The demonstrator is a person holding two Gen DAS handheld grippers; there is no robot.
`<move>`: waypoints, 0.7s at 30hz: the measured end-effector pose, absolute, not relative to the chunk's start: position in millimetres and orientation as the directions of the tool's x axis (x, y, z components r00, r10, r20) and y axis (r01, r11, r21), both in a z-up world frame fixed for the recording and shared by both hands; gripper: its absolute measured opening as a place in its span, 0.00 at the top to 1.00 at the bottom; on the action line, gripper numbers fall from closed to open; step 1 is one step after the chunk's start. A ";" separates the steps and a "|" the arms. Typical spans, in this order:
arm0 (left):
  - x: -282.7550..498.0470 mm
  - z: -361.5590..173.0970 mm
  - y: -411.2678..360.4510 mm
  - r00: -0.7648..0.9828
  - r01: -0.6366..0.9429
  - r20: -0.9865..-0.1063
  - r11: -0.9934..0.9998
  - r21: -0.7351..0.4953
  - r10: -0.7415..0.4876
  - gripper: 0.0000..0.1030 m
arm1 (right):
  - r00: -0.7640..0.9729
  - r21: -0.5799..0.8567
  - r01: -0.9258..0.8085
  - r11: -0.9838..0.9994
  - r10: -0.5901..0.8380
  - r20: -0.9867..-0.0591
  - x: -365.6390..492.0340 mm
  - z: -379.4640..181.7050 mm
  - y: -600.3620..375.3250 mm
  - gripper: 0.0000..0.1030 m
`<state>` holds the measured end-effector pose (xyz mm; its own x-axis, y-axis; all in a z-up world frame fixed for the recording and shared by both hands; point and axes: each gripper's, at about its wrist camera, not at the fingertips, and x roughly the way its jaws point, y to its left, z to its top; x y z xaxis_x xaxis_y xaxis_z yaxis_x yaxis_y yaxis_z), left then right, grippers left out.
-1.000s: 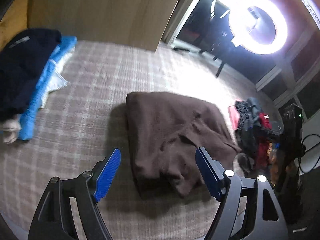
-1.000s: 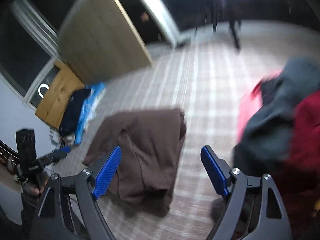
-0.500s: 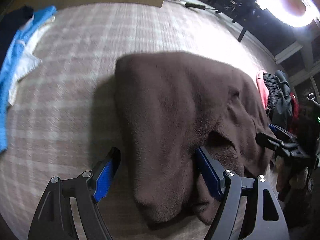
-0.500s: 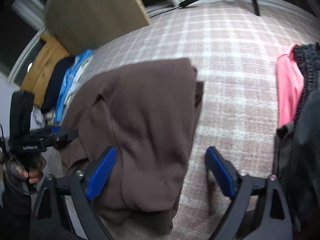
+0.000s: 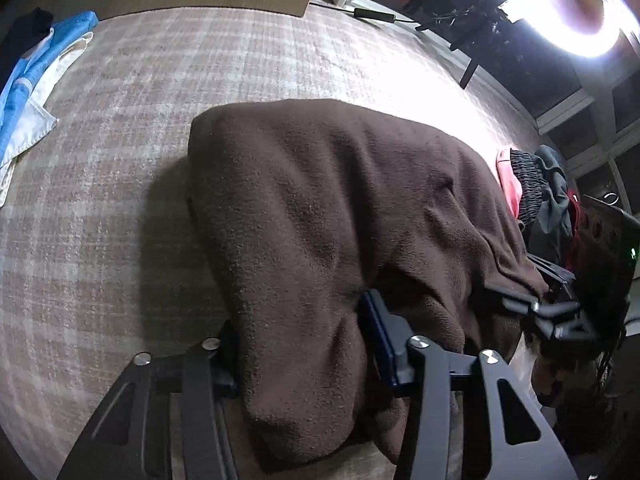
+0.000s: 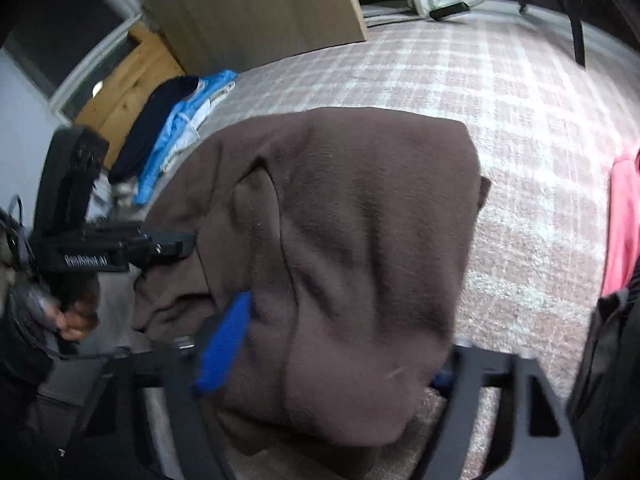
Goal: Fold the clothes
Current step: 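Slide both grippers under the folded brown fleece bundle, then lift the fleece bundle with both grippers and carry it toward the clothes stack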
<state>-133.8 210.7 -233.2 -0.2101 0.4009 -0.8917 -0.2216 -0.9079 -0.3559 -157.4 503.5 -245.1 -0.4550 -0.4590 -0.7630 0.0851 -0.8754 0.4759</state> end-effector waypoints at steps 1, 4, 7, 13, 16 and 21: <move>-133.4 -231.9 211.6 -0.215 -0.221 -0.890 -0.907 -0.358 0.403 0.64 | -0.446 0.526 0.072 -0.847 -0.499 -0.743 -158.3 -248.4 511.0 0.53; -131.9 -225.6 209.4 -0.233 -0.200 -0.873 -0.900 -0.388 0.429 0.70 | -0.422 0.619 0.032 -0.784 -0.572 -0.703 -161.8 -252.0 525.6 0.62; -125.3 -210.1 204.2 -0.262 -0.217 -0.846 -0.882 -0.418 0.465 0.73 | -0.429 0.650 0.023 -0.759 -0.595 -0.680 -160.8 -239.3 528.6 0.68; -129.8 -165.4 166.1 -0.324 -0.289 -0.787 -0.847 -0.446 0.525 0.74 | -0.499 0.643 0.087 -0.761 -0.591 -0.633 -160.6 -183.4 502.2 0.69; -135.5 -131.7 131.2 -0.381 -0.335 -0.751 -0.837 -0.432 0.540 0.74 | -0.542 0.621 0.129 -0.773 -0.580 -0.608 -165.9 -151.4 477.2 0.69; -131.0 -81.1 44.4 -0.512 -0.338 -0.685 -0.855 -0.393 0.517 0.74 | -0.571 0.504 0.240 -0.830 -0.540 -0.618 -212.7 -92.7 398.3 0.69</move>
<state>-131.0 44.4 -81.1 -0.5125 0.5173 -0.6854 -0.3379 -0.8553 -0.3928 -212.7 398.3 -92.7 -0.5715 -0.5405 -0.6175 0.2400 -0.8297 0.5041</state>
